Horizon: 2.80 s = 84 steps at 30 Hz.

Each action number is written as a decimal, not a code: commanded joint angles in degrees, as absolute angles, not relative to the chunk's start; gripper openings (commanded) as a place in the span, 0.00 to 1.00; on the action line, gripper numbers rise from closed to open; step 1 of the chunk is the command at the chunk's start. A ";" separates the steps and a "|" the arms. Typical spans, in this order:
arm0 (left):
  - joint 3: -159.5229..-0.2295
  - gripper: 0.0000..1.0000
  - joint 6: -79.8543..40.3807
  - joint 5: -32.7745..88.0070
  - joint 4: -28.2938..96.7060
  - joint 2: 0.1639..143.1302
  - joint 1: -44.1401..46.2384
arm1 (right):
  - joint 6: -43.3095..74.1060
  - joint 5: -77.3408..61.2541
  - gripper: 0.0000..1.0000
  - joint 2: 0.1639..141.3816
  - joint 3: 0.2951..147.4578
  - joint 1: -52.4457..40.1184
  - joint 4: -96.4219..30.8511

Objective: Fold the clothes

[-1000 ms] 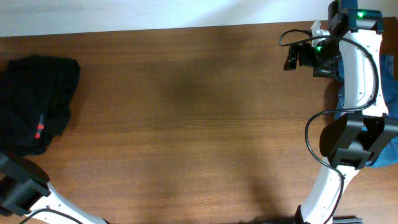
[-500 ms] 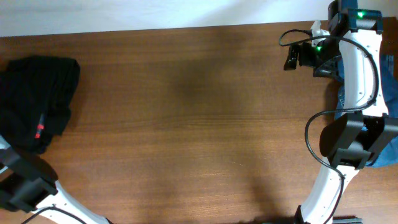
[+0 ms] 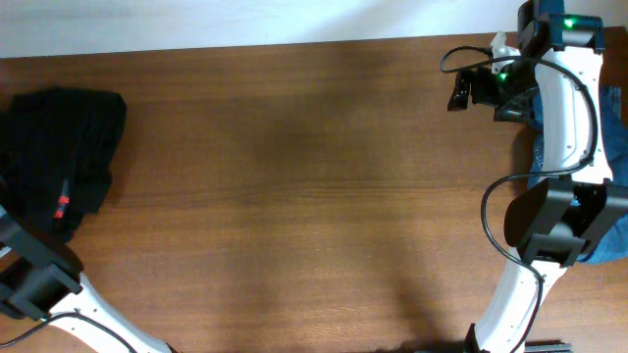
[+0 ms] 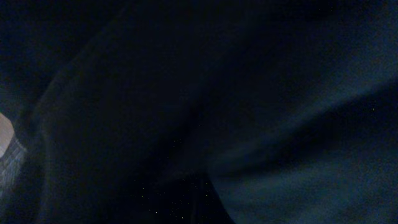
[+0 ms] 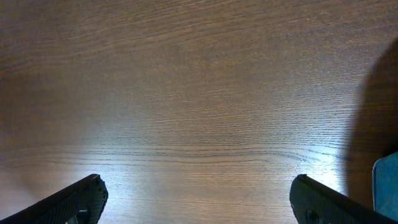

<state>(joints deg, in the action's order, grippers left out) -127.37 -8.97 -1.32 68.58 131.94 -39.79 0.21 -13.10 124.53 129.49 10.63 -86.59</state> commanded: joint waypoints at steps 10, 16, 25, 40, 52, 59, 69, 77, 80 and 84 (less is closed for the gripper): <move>-132.75 0.10 -8.27 24.51 66.87 130.74 -41.25 | 0.47 -12.82 0.99 123.00 130.39 10.74 -86.56; -138.76 0.14 -10.22 28.10 68.38 123.39 -40.12 | 0.47 -12.82 0.99 123.00 130.39 10.74 -86.56; -139.06 0.85 -10.20 28.10 73.49 114.67 -34.35 | 0.47 -12.82 0.99 123.00 130.39 10.74 -86.56; -138.96 0.99 -10.20 28.05 79.15 114.63 -30.41 | 0.47 -12.82 0.99 123.00 130.39 10.74 -86.56; -138.96 0.99 -10.20 28.05 79.15 114.63 -30.41 | 0.47 -12.82 0.99 123.00 130.39 10.74 -86.56; -138.96 0.99 -10.20 28.05 79.15 114.63 -30.41 | 0.47 -12.82 0.99 122.58 130.41 10.31 -86.56; -138.96 1.00 -10.20 28.05 79.15 114.63 -30.41 | 0.47 -12.82 0.99 110.61 130.41 5.72 -86.56; -138.96 0.99 -10.20 28.05 79.15 114.63 -30.41 | 0.47 -12.82 0.99 95.92 130.41 -1.50 -86.59; -138.96 0.99 -10.20 28.05 79.15 114.63 -30.41 | 0.47 -12.82 0.99 90.67 130.41 -5.15 -86.59; -138.96 0.99 -10.20 28.05 79.15 114.63 -30.41 | 0.47 -12.82 0.99 82.35 130.41 -10.76 -86.59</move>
